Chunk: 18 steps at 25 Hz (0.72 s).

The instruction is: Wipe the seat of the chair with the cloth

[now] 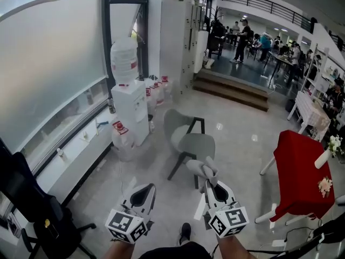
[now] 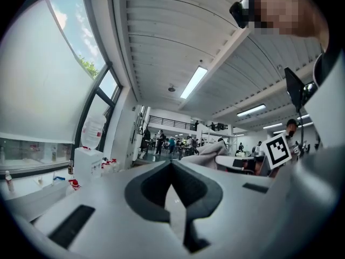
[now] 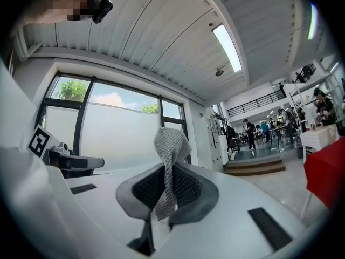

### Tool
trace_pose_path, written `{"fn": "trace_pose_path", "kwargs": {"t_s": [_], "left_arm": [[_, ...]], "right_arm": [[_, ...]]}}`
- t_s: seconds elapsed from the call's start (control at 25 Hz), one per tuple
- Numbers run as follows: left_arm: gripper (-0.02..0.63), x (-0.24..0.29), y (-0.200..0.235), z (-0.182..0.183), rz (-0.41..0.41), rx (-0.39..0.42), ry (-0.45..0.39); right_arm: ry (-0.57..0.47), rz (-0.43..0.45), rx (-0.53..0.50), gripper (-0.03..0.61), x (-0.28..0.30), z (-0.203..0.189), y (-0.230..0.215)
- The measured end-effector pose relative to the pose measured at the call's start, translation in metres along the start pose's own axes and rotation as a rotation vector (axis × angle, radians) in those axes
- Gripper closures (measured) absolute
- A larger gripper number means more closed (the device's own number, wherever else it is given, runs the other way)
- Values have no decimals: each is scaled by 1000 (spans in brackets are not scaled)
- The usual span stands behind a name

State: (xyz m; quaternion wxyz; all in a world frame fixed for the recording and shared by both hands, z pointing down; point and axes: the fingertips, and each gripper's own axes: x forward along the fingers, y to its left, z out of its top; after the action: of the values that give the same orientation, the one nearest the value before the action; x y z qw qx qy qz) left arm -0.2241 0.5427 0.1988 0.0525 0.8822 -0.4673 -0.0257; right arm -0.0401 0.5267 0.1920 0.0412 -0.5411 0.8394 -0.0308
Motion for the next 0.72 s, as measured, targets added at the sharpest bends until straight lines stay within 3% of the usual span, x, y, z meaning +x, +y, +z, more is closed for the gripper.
{"fn": "trace_pose_path", "kwargs": {"t_s": [0.72], "left_arm": [[607,189,23,10,6,4,29]], "right_arm": [[-17,-3,11,548,112,16,-145]]}}
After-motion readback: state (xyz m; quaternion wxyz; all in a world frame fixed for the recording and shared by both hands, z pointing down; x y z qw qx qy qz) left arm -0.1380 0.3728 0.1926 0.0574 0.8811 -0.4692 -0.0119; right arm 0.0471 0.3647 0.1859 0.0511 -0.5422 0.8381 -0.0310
